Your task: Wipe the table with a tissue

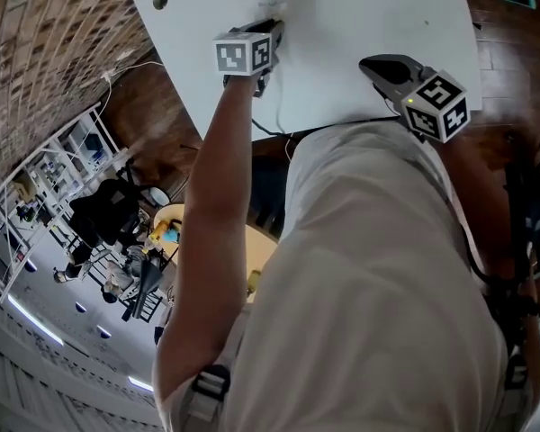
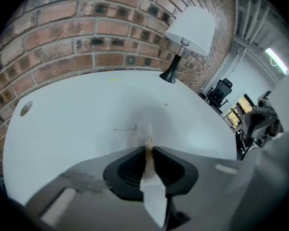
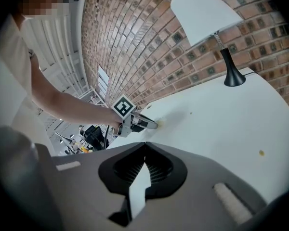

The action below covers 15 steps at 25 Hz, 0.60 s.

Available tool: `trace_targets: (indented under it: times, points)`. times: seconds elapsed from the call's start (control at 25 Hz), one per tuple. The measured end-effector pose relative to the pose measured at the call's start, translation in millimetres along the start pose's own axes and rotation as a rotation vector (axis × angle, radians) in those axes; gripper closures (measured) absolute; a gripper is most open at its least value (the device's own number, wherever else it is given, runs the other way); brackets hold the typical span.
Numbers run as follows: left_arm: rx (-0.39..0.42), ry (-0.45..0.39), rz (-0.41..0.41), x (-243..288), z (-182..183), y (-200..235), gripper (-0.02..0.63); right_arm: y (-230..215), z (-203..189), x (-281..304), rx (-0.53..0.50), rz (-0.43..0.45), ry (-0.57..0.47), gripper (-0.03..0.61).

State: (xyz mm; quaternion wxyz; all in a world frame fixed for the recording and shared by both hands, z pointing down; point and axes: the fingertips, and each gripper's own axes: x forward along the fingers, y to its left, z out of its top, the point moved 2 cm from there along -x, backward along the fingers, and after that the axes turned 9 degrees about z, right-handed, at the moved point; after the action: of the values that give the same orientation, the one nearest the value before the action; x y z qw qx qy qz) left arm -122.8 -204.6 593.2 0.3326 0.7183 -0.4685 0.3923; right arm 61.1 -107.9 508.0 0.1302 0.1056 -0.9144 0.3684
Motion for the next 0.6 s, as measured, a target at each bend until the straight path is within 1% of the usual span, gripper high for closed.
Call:
trace_targets:
  times: [0.04,0.08,0.12,0.2,0.28,0.36,0.44,0.6]
  points:
    - [0.015,-0.021,-0.012,-3.6,-0.7,-3.8,0.558,3.8,0.7,3.8,-0.004,-0.003,0.001,0.57]
    - [0.01,-0.054,-0.017,-8.8,-0.7,-5.5,0.557,7.8,1.7,7.1,-0.012,-0.008,0.003,0.569]
    - [-0.013,-0.094,-0.017,-15.6,-0.7,-5.2,0.557,11.8,2.9,9.8,-0.021,-0.015,0.005,0.569]
    - [-0.094,-0.17,-0.024,-32.5,-3.7,-1.4,0.557,19.4,4.8,13.6,-0.032,-0.036,0.001,0.571]
    - [-0.169,-0.236,-0.049,-49.5,-9.5,1.9,0.557,23.1,5.6,15.4,-0.033,-0.07,-0.011,0.57]
    - [-0.216,-0.291,-0.089,-61.6,-16.2,2.8,0.557,23.0,7.5,15.4,-0.03,-0.111,-0.027,0.57]
    - [-0.243,-0.317,-0.126,-72.0,-27.3,1.8,0.555,26.4,9.8,15.3,-0.016,-0.141,-0.048,0.57]
    - [-0.272,-0.332,-0.18,-82.8,-50.0,0.0,0.555,33.8,12.5,18.6,0.027,-0.182,-0.105,0.57]
